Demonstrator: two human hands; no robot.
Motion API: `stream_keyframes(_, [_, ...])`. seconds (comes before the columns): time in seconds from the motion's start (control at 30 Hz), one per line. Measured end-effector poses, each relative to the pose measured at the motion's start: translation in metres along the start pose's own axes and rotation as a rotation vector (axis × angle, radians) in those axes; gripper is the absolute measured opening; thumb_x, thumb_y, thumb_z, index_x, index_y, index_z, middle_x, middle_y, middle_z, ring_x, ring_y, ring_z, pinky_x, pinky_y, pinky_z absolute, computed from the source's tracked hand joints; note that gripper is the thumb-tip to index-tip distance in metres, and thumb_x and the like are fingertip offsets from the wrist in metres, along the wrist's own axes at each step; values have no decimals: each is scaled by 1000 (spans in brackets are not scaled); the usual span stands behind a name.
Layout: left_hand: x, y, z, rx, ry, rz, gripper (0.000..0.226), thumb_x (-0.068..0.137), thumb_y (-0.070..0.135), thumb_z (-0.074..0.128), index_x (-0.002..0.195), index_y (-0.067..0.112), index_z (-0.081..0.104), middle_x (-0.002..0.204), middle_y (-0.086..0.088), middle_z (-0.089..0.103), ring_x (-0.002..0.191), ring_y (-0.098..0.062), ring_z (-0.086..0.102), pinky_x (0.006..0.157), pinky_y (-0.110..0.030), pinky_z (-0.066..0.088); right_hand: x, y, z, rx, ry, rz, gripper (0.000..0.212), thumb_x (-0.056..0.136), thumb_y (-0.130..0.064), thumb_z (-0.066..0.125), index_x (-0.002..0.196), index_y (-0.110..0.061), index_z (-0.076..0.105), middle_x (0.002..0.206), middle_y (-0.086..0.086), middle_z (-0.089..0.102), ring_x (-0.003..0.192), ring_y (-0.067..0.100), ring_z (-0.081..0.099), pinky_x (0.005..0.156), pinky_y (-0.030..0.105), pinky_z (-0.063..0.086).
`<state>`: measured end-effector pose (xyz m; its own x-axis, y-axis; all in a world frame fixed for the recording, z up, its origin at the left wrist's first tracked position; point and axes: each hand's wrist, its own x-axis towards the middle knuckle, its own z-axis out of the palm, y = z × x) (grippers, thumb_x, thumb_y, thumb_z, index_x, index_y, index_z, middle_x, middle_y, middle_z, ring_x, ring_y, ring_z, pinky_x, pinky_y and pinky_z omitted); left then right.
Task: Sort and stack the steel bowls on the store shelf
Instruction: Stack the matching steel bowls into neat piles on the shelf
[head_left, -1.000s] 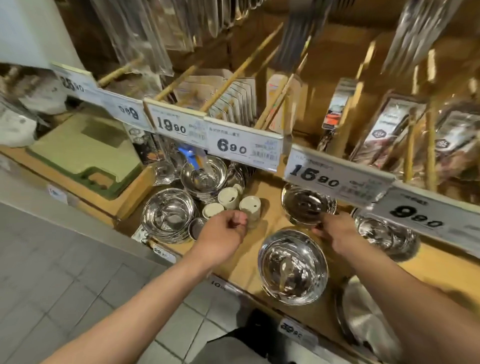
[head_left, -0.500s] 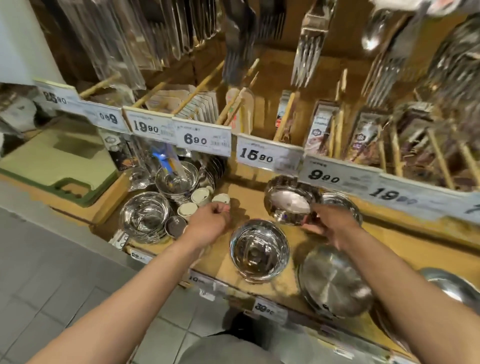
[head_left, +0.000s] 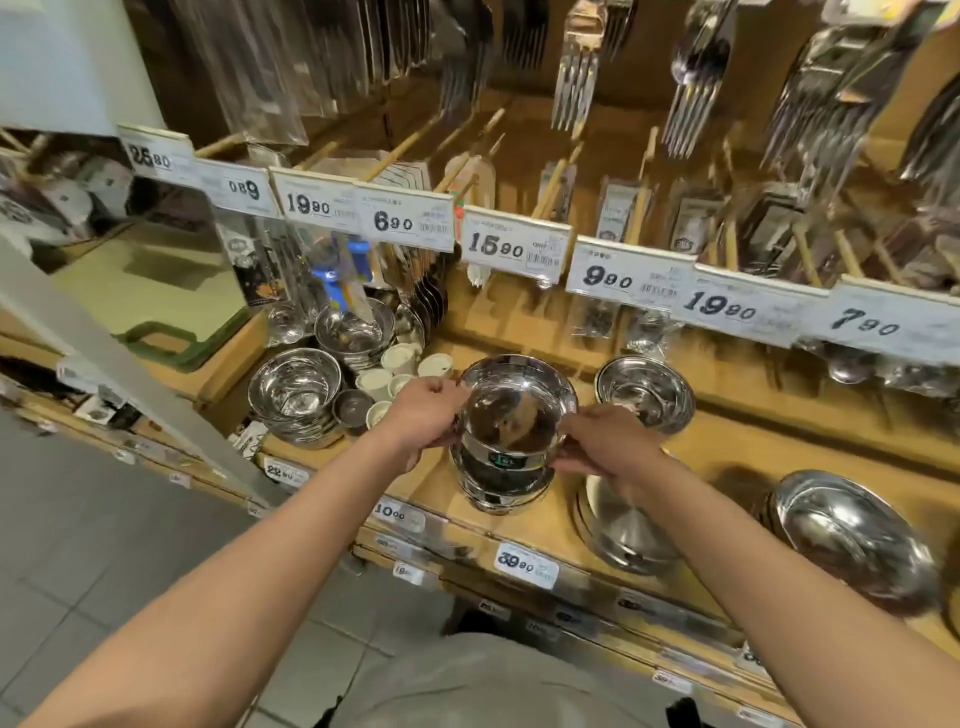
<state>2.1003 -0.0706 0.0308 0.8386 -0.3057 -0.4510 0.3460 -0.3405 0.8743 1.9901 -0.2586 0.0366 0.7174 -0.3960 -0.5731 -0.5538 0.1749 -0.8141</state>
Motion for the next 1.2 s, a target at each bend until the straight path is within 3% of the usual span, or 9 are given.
stream_keyframes(0.17, [-4, -17, -3, 57, 92, -26, 25, 96, 15, 60, 104, -9, 65, 91, -19, 67, 79, -25, 64, 76, -50, 63, 1, 17, 11, -61, 75, -74, 25, 94, -13, 69, 116, -13, 56, 89, 14, 69, 59, 18, 71, 51, 22, 57])
stream_keyframes(0.4, [-7, -19, -3, 270, 97, 68, 24, 95, 17, 59, 82, -1, 70, 76, -12, 59, 73, -22, 55, 70, -41, 55, 6, 30, 16, -226, 174, -136, 16, 93, -16, 70, 107, -12, 65, 78, 7, 75, 52, 11, 71, 50, 24, 56])
stream_keyframes(0.5, [-5, -20, -1, 374, 72, 101, 30, 97, 16, 57, 68, 11, 54, 69, -9, 50, 68, -20, 46, 61, -31, 37, 6, 34, 15, -271, 202, -158, 5, 92, -15, 70, 91, -18, 66, 55, -3, 72, 47, 10, 70, 44, 21, 51])
stream_keyframes(0.67, [1, -25, 3, 455, 83, 119, 46, 98, 16, 56, 54, 16, 41, 58, -3, 42, 66, -22, 42, 61, -30, 32, 9, 40, 15, -328, 203, -175, 5, 94, -16, 68, 89, -17, 68, 55, -5, 72, 49, 11, 70, 55, 30, 57])
stream_keyframes(0.87, [8, -19, 3, 458, 98, 143, 44, 97, 16, 55, 54, 13, 46, 57, -4, 46, 58, -21, 41, 55, -31, 31, 13, 46, 17, -274, 172, -148, 8, 94, -16, 68, 88, -10, 68, 58, -1, 73, 60, 21, 75, 81, 48, 63])
stream_keyframes(0.93, [8, -17, 3, 456, 81, 145, 35, 99, 19, 55, 72, 1, 68, 73, -13, 66, 71, -29, 57, 66, -34, 45, 14, 49, 18, -253, 173, -128, 7, 94, -16, 68, 92, -9, 67, 62, 1, 75, 62, 22, 76, 82, 47, 63])
stream_keyframes(1.0, [11, -18, 2, 445, 77, 147, 32, 100, 20, 55, 92, -5, 74, 93, -20, 74, 88, -33, 65, 79, -38, 51, 15, 51, 19, -237, 178, -116, 7, 94, -17, 69, 95, -10, 66, 67, 3, 77, 65, 22, 77, 84, 47, 63])
stream_keyframes(1.13, [14, -21, 2, 427, 77, 155, 26, 100, 22, 56, 95, 3, 74, 97, -16, 73, 87, -28, 63, 83, -37, 51, 14, 55, 20, -192, 195, -104, 12, 93, -16, 69, 101, -8, 67, 74, 5, 77, 65, 20, 77, 79, 44, 64])
stream_keyframes(1.2, [16, -24, 2, 406, 72, 147, 27, 100, 23, 56, 86, 5, 72, 82, -12, 70, 79, -25, 57, 73, -37, 49, 13, 55, 19, -236, 209, -116, 17, 93, -22, 69, 104, -9, 66, 78, 4, 77, 67, 21, 77, 77, 42, 64])
